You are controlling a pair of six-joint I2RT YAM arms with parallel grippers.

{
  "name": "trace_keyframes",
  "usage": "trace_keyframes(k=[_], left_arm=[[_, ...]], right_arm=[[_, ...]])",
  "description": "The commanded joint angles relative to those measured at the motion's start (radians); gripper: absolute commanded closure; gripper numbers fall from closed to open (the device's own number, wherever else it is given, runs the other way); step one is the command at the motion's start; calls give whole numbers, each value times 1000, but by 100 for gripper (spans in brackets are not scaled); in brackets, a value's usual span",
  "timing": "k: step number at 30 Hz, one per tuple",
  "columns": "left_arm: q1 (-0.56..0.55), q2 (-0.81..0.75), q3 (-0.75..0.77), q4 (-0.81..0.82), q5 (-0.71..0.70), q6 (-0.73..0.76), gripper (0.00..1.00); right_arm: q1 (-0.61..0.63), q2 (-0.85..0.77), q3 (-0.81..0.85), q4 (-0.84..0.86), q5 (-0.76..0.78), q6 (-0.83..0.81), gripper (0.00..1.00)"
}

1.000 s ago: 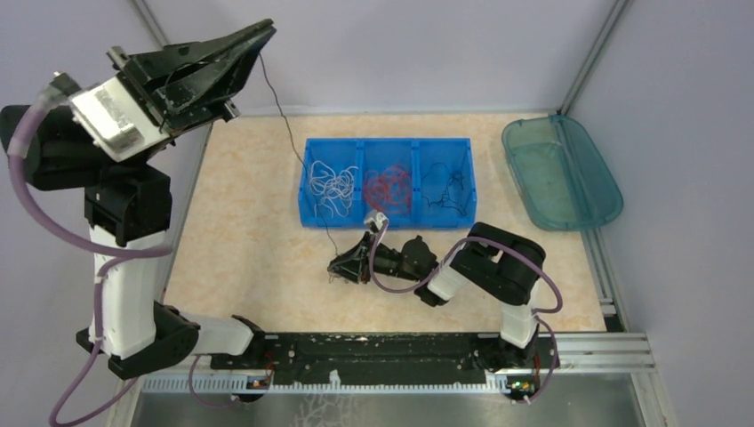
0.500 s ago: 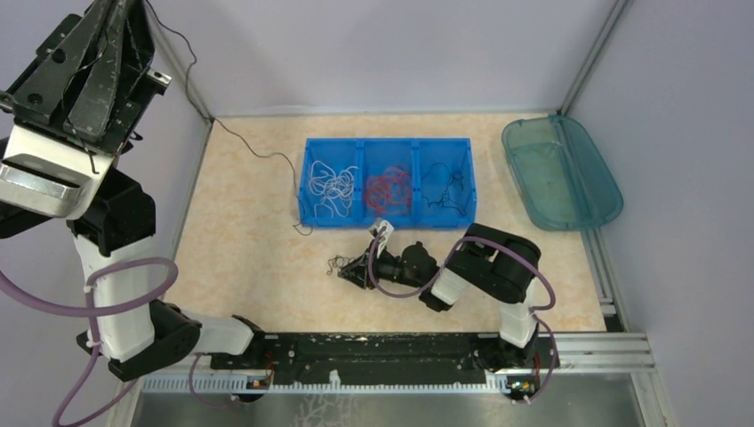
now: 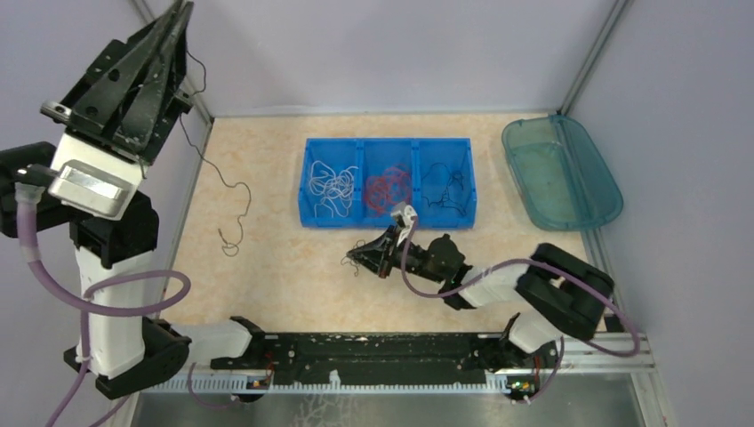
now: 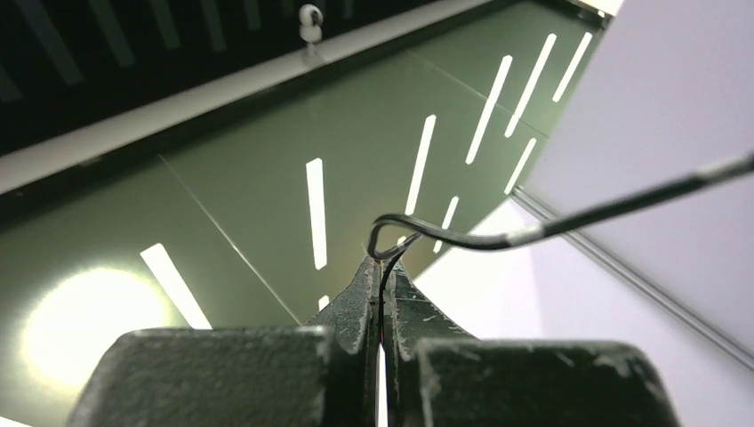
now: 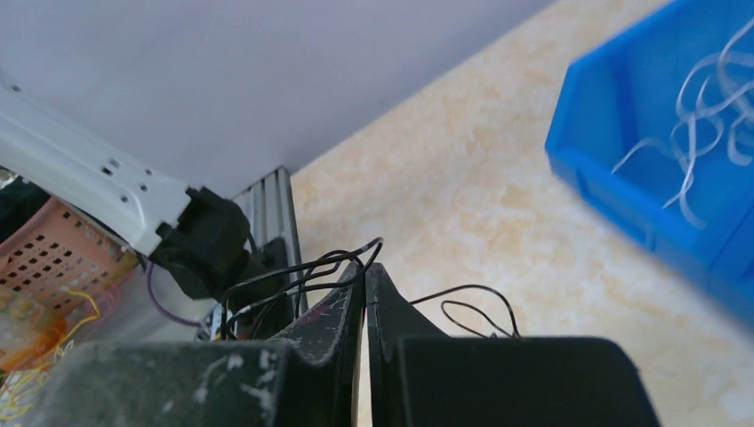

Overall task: Untangle the cables
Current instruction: Place the cable in the bin.

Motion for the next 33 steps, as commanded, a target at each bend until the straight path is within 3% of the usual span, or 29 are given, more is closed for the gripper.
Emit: trace_keyframes(k=[1,9,15,18,23,30,33], left_arm=[[-2,-49,-81,-92,34,30,100],[-2,-153,-292,-252,89,-31,100],[-2,-215,-435,-323,146,-96,100],[-2,-225,-465,-336,152,-137,100],[-3,-231,-493,-353,169,-171,100],[-3,-233,-497,-360,172,-183,100],[-2,-232,-497,-360,180,-192,100]], right_arm=[[-52,-220,58,-196,-49,-53,99],[-197,-527,231,-680,-85,-136,100],[-292,-590,441,-1009,-27,-221,100],[-325,-563,529,-1162,109,-258,100],[-476,-450,627,-1298,151,-233,100],[-582,-272,658,-1319,252,-249,100],[-626,-173,688,-1342,226,-223,80]])
